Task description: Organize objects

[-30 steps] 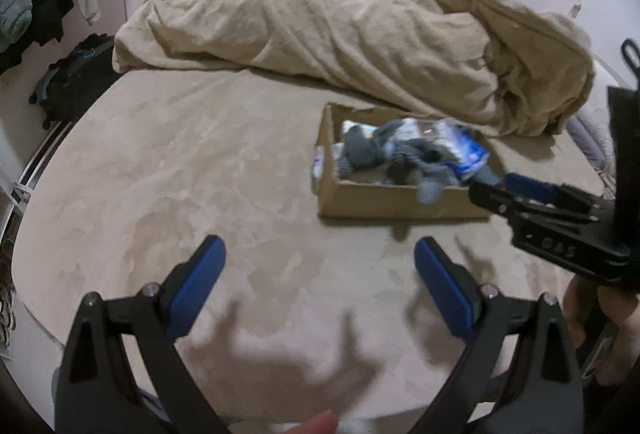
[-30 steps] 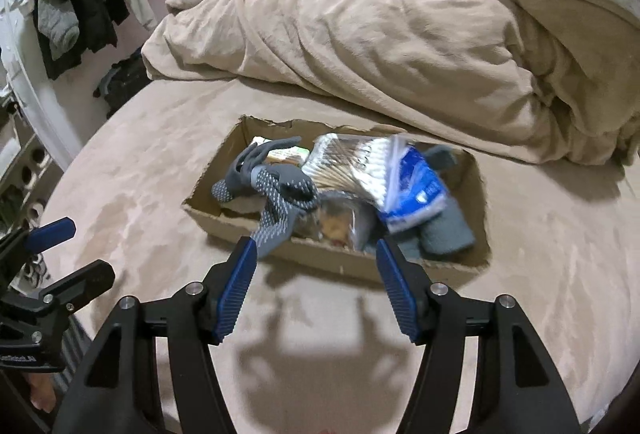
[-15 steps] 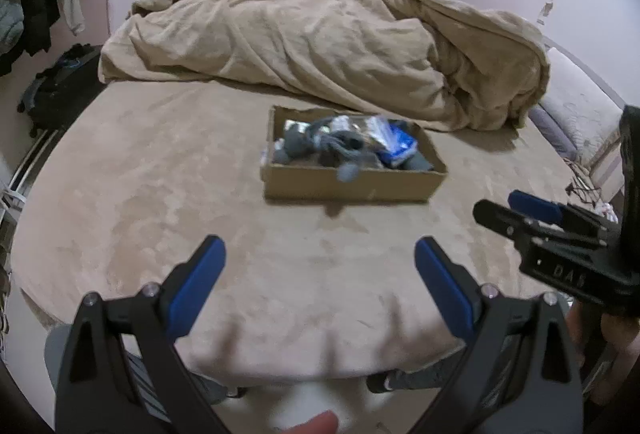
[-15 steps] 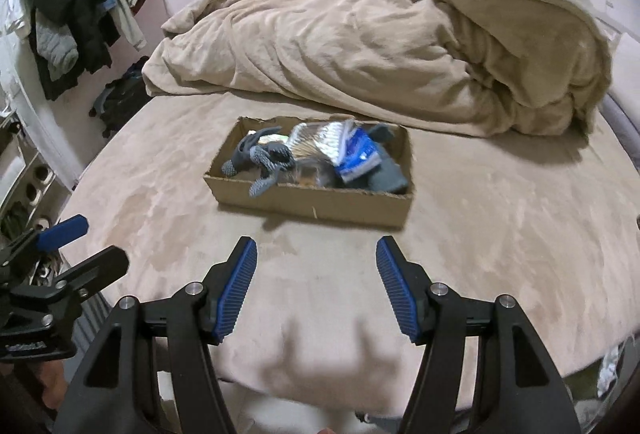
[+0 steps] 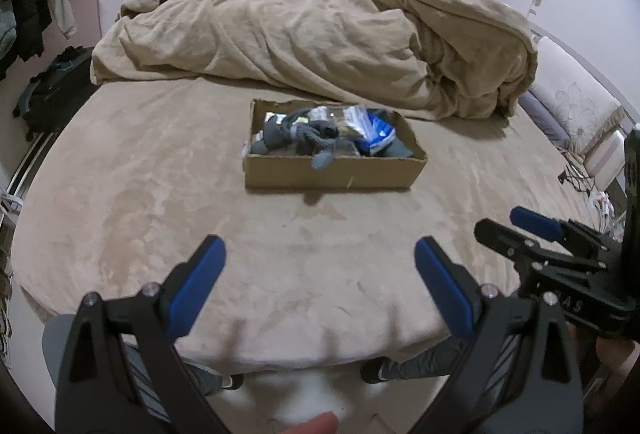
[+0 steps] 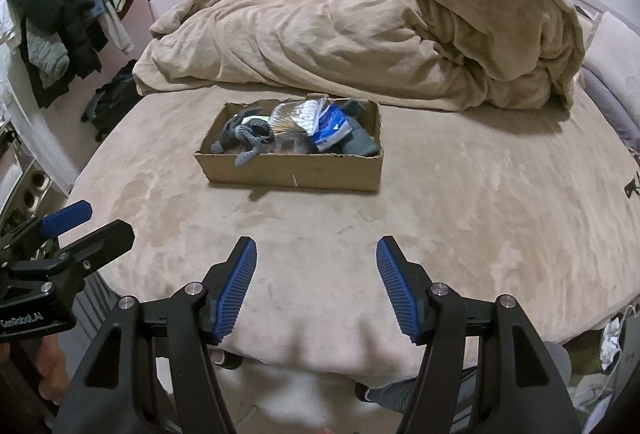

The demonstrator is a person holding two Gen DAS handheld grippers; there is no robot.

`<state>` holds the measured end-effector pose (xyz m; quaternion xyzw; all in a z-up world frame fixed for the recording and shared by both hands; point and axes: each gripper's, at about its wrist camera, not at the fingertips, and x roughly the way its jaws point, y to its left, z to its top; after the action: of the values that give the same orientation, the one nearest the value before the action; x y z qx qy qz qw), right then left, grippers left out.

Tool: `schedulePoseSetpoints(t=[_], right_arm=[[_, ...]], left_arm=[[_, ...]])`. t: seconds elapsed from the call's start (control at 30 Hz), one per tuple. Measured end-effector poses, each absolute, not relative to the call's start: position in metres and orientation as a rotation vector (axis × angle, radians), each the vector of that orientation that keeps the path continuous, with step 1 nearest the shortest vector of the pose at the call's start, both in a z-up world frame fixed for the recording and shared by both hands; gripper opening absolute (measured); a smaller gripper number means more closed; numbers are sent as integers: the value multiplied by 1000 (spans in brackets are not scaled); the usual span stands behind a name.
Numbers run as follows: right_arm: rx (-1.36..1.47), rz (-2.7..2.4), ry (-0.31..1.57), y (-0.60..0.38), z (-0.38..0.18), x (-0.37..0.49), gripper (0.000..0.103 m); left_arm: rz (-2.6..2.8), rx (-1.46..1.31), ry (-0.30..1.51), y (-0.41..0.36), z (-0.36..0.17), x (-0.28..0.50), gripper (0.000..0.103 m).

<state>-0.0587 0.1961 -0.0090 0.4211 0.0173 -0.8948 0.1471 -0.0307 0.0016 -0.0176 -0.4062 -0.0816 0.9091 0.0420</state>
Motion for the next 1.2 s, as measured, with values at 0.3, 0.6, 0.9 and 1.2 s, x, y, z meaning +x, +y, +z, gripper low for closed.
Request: schedulePoseSetpoints(t=[0.3, 0.6, 0.9, 1.2], right_arm=[[1212, -2591, 40, 199, -12, -62, 66], [1218, -2591, 31, 201, -16, -65, 66], [1223, -2585, 29, 198, -17, -66, 66], [1223, -2586, 32, 197, -17, -66, 66]], left_arm=[[2764, -1245, -248, 2, -19, -30, 96], [2765, -1258, -249, 2, -22, -33, 96], [2752, -1282, -268, 0, -26, -37, 96], [2770, -1277, -278, -4, -27, -38, 96]])
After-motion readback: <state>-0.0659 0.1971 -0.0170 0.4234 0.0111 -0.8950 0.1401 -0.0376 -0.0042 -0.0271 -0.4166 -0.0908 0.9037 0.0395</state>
